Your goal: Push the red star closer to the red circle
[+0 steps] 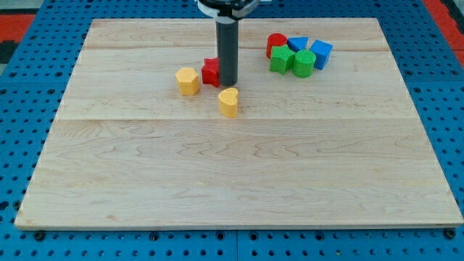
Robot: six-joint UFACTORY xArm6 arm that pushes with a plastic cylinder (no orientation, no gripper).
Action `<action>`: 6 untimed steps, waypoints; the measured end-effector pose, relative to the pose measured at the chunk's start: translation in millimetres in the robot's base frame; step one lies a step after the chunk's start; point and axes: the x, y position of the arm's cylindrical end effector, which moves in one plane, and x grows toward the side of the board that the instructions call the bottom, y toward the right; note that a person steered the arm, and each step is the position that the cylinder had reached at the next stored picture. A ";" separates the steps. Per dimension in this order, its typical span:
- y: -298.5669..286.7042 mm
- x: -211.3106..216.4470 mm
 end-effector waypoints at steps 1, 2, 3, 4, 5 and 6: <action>-7.3 29.8; -78.6 14.1; -24.3 -47.9; -0.7 -63.6; -27.8 -31.8; -4.0 -9.1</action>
